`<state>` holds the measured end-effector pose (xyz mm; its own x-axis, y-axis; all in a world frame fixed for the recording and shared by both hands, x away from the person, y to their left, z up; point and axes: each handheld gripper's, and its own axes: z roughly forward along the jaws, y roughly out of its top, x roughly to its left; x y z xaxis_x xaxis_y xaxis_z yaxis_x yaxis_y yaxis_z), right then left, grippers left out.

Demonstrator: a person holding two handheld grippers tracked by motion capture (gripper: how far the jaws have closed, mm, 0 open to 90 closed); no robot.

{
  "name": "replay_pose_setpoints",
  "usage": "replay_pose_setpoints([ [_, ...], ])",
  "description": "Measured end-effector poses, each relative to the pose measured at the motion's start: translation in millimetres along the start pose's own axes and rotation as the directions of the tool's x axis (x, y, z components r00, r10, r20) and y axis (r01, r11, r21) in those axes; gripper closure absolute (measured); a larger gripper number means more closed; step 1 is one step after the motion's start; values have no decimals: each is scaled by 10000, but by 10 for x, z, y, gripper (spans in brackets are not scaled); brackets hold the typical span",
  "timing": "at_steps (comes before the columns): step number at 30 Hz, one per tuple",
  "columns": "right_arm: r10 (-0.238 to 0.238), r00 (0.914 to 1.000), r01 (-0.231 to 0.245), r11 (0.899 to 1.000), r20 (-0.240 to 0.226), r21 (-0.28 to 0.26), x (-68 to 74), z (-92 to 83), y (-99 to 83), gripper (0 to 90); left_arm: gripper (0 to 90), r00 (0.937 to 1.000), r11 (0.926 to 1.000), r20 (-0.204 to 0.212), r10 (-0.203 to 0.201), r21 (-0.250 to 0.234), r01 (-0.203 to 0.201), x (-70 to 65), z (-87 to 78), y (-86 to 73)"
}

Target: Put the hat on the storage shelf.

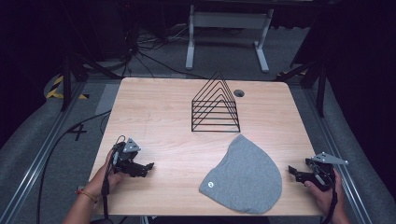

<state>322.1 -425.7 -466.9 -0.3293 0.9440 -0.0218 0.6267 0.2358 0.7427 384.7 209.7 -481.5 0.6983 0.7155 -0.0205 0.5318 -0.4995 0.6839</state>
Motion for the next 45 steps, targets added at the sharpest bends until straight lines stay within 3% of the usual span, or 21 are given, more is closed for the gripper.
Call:
replay_pose_setpoints([
  [11, -358, 9987, 357, 9994, -366, -36, 7, -12, 12, 271, 25, 9924, 9958, 826, 913, 34, -919, -6, -2, 29],
  [12, -436, 9981, 435, 9990, -438, -49, 6, -18, 26, 352, 129, 9881, 9938, 1070, 1103, 43, -1114, -21, -32, 60],
  [14, -547, 9975, 547, 9985, -442, -13, 19, -13, 47, 381, 254, 9811, 9910, 1405, 1329, -40, -1336, -62, -37, 114],
  [18, -738, 9942, 728, 9972, -782, -145, 67, -18, 101, 456, 261, 9731, 9873, 1670, 1589, -244, -1570, -163, 7, 220],
  [22, -1327, 9793, 1281, 9910, -1531, -392, 249, -76, 262, 604, 420, 9400, 9724, 2489, 2333, -542, -2270, -373, 109, 399],
  [23, -1804, 9658, 1750, 9835, -1862, -450, 422, -97, 365, 662, 495, 9249, 9682, 2863, 2501, -651, -2417, -438, 140, 447],
  [24, -2022, 9589, 1961, 9793, -1992, -499, 504, -101, 416, 683, 515, 8945, 9502, 3217, 3103, -783, -3015, -611, 199, 542],
  [25, -2022, 9589, 1961, 9793, -1992, -499, 504, -101, 416, 683, 528, 8945, 9502, 3217, 3103, -783, -3015, -611, 199, 542],
  [26, -2405, 9450, 2360, 9706, -2215, -471, 646, -68, 511, 729, 543, 8609, 9333, 3632, 3563, -939, -3466, -782, 257, 631],
  [27, -2405, 9450, 2360, 9706, -2215, -471, 646, -68, 511, 729, 562, 8609, 9333, 3632, 3563, -939, -3466, -782, 257, 631],
  [29, -2545, 9389, 2553, 9665, -2318, -272, 727, 22, 591, 765, 574, 8391, 9205, 3820, 3874, -1111, -3745, -946, 316, 711],
  [33, -2365, 9356, 2475, 9689, -2622, 91, 777, 270, 698, 821, 630, 7706, 8965, 4647, 4361, -1499, -4169, -1253, 448, 825],
  [34, -2387, 9315, 2549, 9667, -2744, 243, 812, 372, 745, 829, 640, 7539, 8807, 4693, 4598, -1324, -4548, -1381, 508, 839],
  [35, -2387, 9315, 2549, 9667, -2744, 243, 812, 372, 745, 829, 641, 7539, 8807, 4693, 4598, -1324, -4548, -1381, 508, 839],
  [37, -2550, 9265, 2762, 9603, -2769, 399, 865, 460, 799, 834, 653, 7211, 8582, 4918, 4879, -1193, -4993, -1494, 577, 847],
  [38, -2651, 9230, 2878, 9567, -2788, 433, 893, 500, 826, 838, 664, 7181, 8516, 4837, 5003, -1251, -5090, -1538, 596, 842],
  [39, -2791, 9176, 3057, 9506, -2829, 535, 946, 583, 876, 846, 666, 7112, 8540, 5007, 4935, -1243, -5052, -1583, 607, 853],
  [40, -2778, 9146, 3076, 9496, -2938, 598, 966, 623, 899, 848, 666, 7056, 8492, 5012, 5009, -1270, -5126, -1598, 612, 860],
  [42, -2867, 9112, 3182, 9459, -2958, 633, 993, 662, 919, 852, 666, 7074, 8516, 5041, 4955, -1213, -5100, -1616, 609, 856],
  [43, -2936, 9068, 3311, 9402, -3026, 799, 1030, 719, 940, 857, 666, 6989, 8462, 5074, 5041, -1281, -5173, -1622, 612, 859],
  [45, -3067, 9008, 3466, 9343, -3074, 833, 1068, 781, 985, 880, 666, 6973, 8516, 5192, 4941, -1275, -5085, -1643, 612, 850],
])
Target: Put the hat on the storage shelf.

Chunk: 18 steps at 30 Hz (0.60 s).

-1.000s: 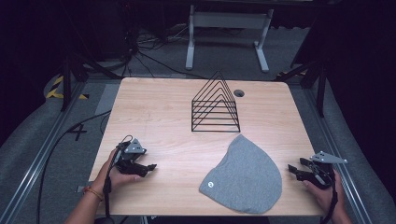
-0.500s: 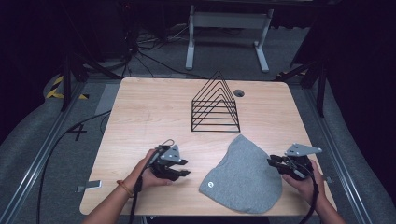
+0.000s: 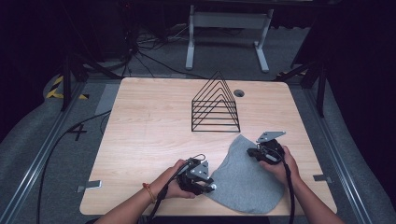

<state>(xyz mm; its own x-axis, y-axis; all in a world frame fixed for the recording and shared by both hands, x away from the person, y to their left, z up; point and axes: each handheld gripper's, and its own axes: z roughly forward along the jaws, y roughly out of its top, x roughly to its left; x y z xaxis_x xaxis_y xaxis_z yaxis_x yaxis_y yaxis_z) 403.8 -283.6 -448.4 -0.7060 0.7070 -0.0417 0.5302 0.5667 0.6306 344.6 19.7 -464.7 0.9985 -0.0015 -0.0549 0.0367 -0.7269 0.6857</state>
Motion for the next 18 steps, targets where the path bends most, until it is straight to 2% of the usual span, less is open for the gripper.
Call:
replay_pose_setpoints([
  [1, -111, 9999, 111, 9999, -33, 123, -8, 60, 89, 890, 666, 9999, 10000, 100, -53, -40, 53, -13, 9, 1],
  [2, -111, 9999, 111, 9999, -33, 123, -8, 60, 89, 890, 666, 9999, 10000, 114, 9, -70, -9, -24, 18, 5],
  [3, -372, 9993, 372, 9991, -7, 219, 13, 127, 180, 893, 668, 9999, 10000, 162, -2, 5, 2, -51, 31, 23],
  [4, -372, 9993, 372, 9991, -7, 219, 13, 127, 180, 893, 668, 9999, 10000, 162, -2, 5, 2, -51, 31, 23],
  [5, -515, 9987, 516, 9984, -64, 220, 60, 197, 267, 895, 668, 9997, 9999, 209, 155, 55, -156, -83, 53, 49],
  [6, -515, 9987, 516, 9984, -64, 220, 60, 197, 267, 895, 669, 9997, 9999, 209, 155, 55, -156, -83, 53, 49],
  [7, -711, 9972, 716, 9972, -244, 195, 121, 269, 352, 897, 669, 9996, 9998, 183, 197, 67, -199, -105, 67, 63],
  [8, -773, 9964, 779, 9968, -334, 171, 151, 304, 391, 897, 670, 9992, 9994, 198, 352, 45, -353, -137, 102, 96],
  [11, -943, 9944, 952, 9953, -469, 177, 226, 369, 473, 898, 670, 9989, 9991, 235, 406, 128, -409, -180, 138, 135],
  [13, -1153, 9911, 1163, 9931, -670, 120, 313, 437, 553, 898, 671, 9989, 9993, 313, 352, 80, -355, -216, 177, 168],
  [15, -1301, 9879, 1311, 9913, -839, 67, 389, 488, 611, 898, 668, 9984, 9987, 295, 490, 105, -494, -243, 211, 205],
  [18, -1626, 9800, 1632, 9866, -1150, -46, 528, 571, 707, 894, 631, 9980, 9987, 357, 512, 40, -514, -261, 248, 243],
])
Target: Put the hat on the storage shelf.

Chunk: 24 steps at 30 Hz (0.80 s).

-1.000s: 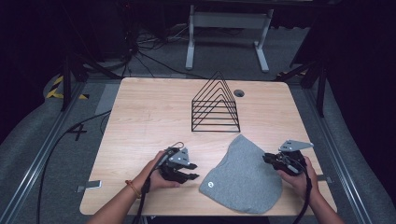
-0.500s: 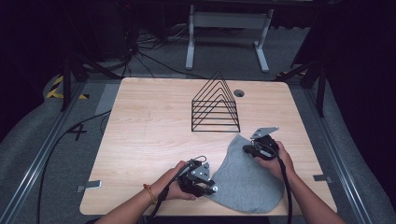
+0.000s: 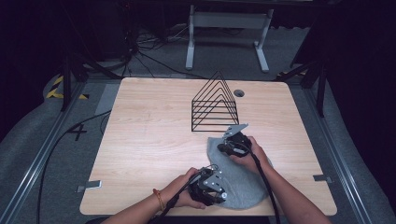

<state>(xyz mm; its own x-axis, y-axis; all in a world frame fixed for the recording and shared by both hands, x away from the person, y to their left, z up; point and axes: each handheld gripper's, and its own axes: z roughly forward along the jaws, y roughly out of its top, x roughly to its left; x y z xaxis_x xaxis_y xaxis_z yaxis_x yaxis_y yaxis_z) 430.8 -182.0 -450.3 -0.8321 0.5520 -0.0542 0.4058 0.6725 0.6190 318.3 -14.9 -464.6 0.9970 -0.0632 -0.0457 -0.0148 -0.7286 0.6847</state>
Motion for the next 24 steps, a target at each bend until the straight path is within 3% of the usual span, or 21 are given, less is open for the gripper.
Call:
replay_pose_setpoints([
  [4, -147, 9999, 147, 9998, 19, -159, 71, 2, 51, 823, 578, 9997, 9992, 118, -231, -315, 234, 32, -93, -15],
  [7, 260, 9996, -254, 9973, 71, -691, 20, -201, -46, 816, 565, 9971, 9925, -311, -698, -1027, 663, 131, -328, -63],
  [8, 443, 9989, -429, 9960, 158, -784, 2, -304, -104, 814, 565, 9971, 9925, -311, -698, -1027, 663, 131, -328, -63],
  [10, 457, 9986, -433, 9955, 276, -842, -5, -378, -156, 814, 565, 9927, 9909, -933, -766, -1178, 654, 223, -470, -88],
  [11, 466, 9979, -428, 9957, 442, -826, 0, -459, -210, 814, 565, 9876, 9900, -1306, -870, -1217, 711, 271, -520, -99],
  [13, 541, 9979, -505, 9940, 345, -975, 40, -604, -324, 816, 565, 9748, 9901, -1933, -1115, -1063, 921, 409, -592, -133],
  [15, 550, 9983, -528, 9928, 181, -1077, 117, -714, -435, 820, 565, 9677, 9878, -2157, -1303, -1122, 1080, 537, -608, -159],
  [16, 336, 9994, -324, 9937, 95, -1069, 223, -794, -531, 820, 565, 9579, 9893, -2547, -1326, -939, 1120, 591, -601, -172],
  [17, 353, 9993, -360, 9932, -80, -1107, 281, -833, -576, 820, 565, 9523, 9876, -2670, -1477, -922, 1273, 667, -596, -185],
  [18, 315, 9992, -339, 9933, -239, -1102, 333, -865, -616, 820, 565, 9515, 9837, -2576, -1682, -1060, 1452, 740, -589, -196],
  [20, 237, 9991, -275, 9932, -354, -1134, 385, -891, -655, 820, 566, 9372, 9849, -3061, -1669, -963, 1439, 848, -566, -193],
  [22, 135, 9976, -207, 9941, -679, -1067, 552, -921, -763, 820, 572, 9350, 9873, -3175, -1580, -660, 1444, 938, -537, -175],
  [23, 135, 9976, -207, 9941, -679, -1067, 552, -921, -763, 820, 572, 9306, 9846, -3222, -1739, -744, 1582, 985, -521, -168],
  [24, -25, 9954, -72, 9949, -954, -1010, 655, -913, -821, 820, 580, 9293, 9827, -3205, -1836, -851, 1648, 1031, -509, -163],
])
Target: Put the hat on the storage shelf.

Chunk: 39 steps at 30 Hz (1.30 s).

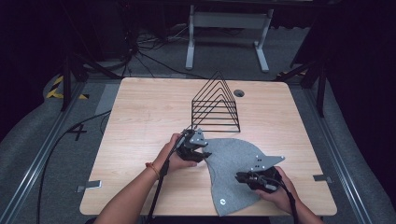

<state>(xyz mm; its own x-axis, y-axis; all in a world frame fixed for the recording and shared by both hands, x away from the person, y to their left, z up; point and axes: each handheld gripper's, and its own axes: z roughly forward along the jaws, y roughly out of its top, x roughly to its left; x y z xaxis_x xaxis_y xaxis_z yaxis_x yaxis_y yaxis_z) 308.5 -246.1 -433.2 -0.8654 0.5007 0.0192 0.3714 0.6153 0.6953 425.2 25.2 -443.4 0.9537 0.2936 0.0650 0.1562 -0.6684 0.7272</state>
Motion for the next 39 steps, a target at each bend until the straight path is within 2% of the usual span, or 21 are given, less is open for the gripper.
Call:
replay_pose_setpoints([
  [1, 0, 10000, 0, 10000, 0, 0, 0, 0, 0, 820, 580, 10000, 10000, -71, -15, 27, 15, 20, 38, 15],
  [2, -117, 9998, 120, 9998, -184, 174, 97, 19, -45, 820, 576, 9999, 9997, -110, -69, 240, 71, 71, 94, 43],
  [4, -166, 9995, 172, 9996, -267, 210, 135, 25, -65, 820, 580, 9998, 9997, -148, -109, 222, 112, 91, 115, 50],
  [5, -243, 9992, 251, 9994, -321, 258, 166, 35, -85, 820, 584, 9996, 9997, -267, 0, 258, 7, 107, 141, 52],
  [7, -226, 9990, 246, 9984, -398, 504, 210, 65, -142, 820, 587, 9997, 9985, -216, -85, 533, 96, 144, 193, 30],
  [9, -241, 9992, 267, 9963, -325, 811, 223, 96, -197, 824, 593, 9995, 9951, -331, 12, 991, 21, 157, 235, -6],
  [10, -147, 9992, 171, 9975, -363, 684, 215, 88, -221, 825, 598, 9996, 9965, -258, -100, 833, 121, 164, 228, -25],
  [14, -145, 9998, 154, 9971, -129, 741, 169, 35, -264, 829, 605, 9994, 9954, -67, -352, 891, 356, 169, 142, -109],
  [20, 161, 9979, -209, 9969, 635, 758, -39, -46, -325, 826, 623, 9987, 9925, 70, -503, 1121, 492, 42, -28, -247],
  [22, 183, 9940, -260, 9972, 1076, 707, -127, -57, -335, 815, 627, 9984, 9922, 139, -546, 1132, 526, -41, -85, -298],
  [25, 495, 9872, -584, 9968, 1519, 542, -254, -37, -321, 807, 633, 9987, 9911, 249, -437, 1273, 402, -186, -172, -352],
  [27, 543, 9835, -630, 9970, 1723, 455, -319, -12, -302, 804, 636, 9987, 9911, 372, -343, 1298, 292, -284, -219, -389],
  [34, 659, 9754, -752, 9965, 2102, 368, -551, 117, -165, 777, 643, 9955, 9921, 821, -472, 1200, 372, -523, -299, -468],
  [37, 502, 9728, -624, 9969, 2260, 470, -637, 199, -66, 771, 643, 9928, 9920, 1057, -568, 1179, 442, -580, -309, -478],
  [39, 460, 9710, -590, 9971, 2345, 489, -662, 228, -33, 765, 642, 9930, 9918, 1022, -585, 1188, 462, -589, -310, -475],
])
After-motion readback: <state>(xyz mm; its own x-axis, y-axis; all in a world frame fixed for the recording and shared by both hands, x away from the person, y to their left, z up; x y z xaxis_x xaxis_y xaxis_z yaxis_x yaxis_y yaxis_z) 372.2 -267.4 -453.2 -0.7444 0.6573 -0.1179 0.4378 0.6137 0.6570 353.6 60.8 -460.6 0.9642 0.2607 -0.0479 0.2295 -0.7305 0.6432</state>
